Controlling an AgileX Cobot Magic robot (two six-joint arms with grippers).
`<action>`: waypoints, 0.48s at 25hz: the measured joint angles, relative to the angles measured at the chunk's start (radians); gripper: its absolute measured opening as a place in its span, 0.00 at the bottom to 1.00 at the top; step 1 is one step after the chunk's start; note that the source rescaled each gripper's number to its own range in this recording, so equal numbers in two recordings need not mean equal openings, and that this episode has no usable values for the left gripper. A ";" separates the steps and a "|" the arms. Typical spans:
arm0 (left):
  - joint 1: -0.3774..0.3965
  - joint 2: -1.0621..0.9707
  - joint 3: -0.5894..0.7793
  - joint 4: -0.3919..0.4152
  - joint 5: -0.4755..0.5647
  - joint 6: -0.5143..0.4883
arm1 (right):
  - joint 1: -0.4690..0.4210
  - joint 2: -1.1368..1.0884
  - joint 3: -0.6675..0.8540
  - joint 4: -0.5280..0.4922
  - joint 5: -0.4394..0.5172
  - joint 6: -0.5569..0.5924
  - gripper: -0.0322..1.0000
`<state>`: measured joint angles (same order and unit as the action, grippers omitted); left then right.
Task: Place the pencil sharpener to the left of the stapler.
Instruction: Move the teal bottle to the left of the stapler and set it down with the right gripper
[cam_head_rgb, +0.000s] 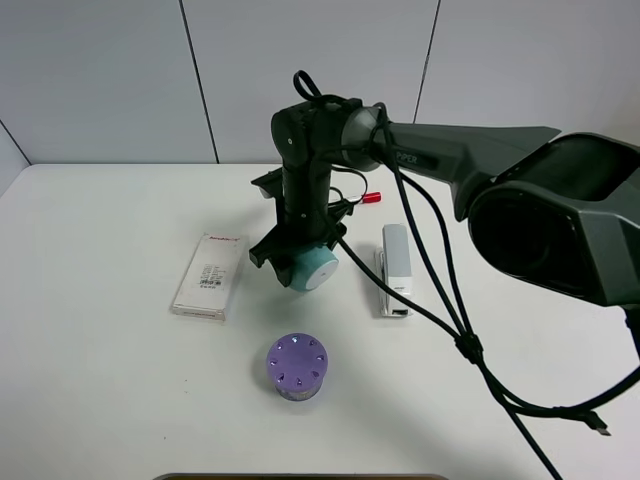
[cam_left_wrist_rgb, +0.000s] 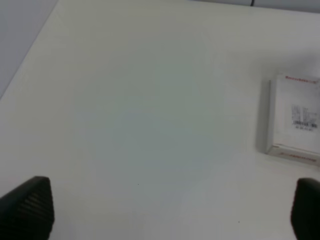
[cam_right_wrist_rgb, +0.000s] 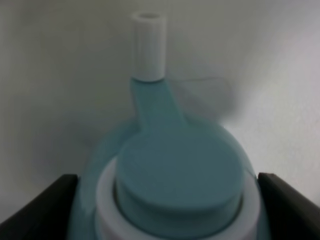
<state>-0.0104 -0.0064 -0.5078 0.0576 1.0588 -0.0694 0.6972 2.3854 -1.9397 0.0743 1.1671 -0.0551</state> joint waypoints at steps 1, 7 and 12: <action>0.000 0.000 0.000 0.000 0.000 0.000 | 0.000 0.005 0.000 0.000 0.005 0.000 0.03; 0.000 0.000 0.000 0.000 0.000 0.000 | 0.000 0.041 -0.002 0.000 0.022 0.000 0.03; 0.000 0.000 0.000 0.000 0.000 0.000 | 0.000 0.053 -0.011 0.000 0.026 0.001 0.03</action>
<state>-0.0104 -0.0064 -0.5078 0.0576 1.0588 -0.0694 0.6972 2.4382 -1.9508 0.0741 1.1929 -0.0540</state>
